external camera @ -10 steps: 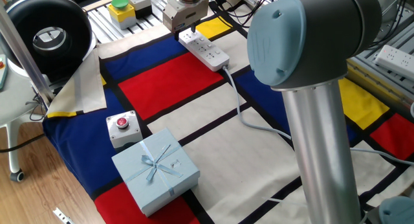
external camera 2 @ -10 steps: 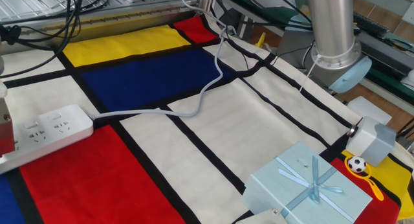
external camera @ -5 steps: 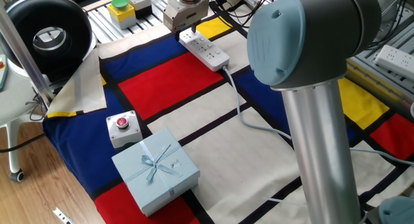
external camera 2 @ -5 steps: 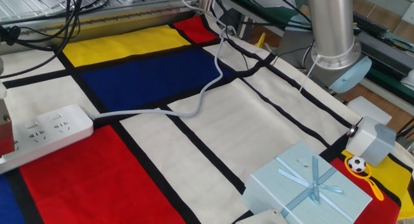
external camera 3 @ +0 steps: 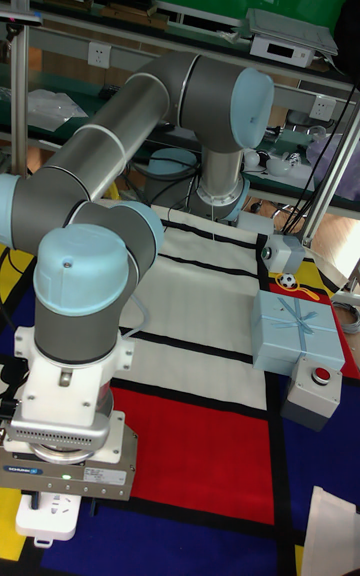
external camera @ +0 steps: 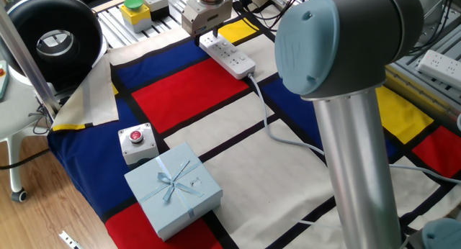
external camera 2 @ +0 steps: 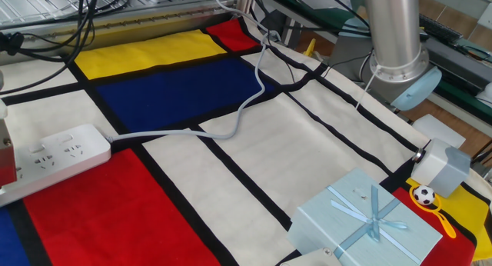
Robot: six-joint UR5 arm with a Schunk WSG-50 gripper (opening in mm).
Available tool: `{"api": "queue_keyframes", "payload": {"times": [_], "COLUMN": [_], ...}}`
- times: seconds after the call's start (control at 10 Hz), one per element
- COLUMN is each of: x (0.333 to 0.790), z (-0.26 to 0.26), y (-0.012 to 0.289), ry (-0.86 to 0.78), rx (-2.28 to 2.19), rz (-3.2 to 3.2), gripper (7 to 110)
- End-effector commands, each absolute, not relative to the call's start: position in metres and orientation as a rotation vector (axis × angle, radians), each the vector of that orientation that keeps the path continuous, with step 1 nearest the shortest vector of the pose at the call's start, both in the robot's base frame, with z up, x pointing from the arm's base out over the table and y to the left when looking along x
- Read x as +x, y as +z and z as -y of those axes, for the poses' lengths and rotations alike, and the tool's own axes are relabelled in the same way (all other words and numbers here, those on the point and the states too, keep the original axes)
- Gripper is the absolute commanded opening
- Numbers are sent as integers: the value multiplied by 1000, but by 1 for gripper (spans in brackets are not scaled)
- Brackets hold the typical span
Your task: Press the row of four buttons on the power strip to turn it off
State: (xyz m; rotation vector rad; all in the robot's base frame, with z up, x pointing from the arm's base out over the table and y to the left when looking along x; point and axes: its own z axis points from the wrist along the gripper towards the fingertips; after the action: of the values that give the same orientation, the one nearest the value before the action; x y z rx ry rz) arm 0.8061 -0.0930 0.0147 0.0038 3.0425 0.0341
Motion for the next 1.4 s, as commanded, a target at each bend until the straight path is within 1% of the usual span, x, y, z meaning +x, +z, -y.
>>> {"api": "queue_keyframes", "payload": {"times": [0.0, 0.1, 0.8, 1.3], "x": [806, 803, 803, 806], "z": [93, 96, 94, 94], "y": [13, 13, 12, 25], "ry": [46, 27, 34, 45], "rx": [2, -11, -10, -36], "rz": [-3043, -3057, -3064, -3065], "gripper": [66, 66, 66, 66]}}
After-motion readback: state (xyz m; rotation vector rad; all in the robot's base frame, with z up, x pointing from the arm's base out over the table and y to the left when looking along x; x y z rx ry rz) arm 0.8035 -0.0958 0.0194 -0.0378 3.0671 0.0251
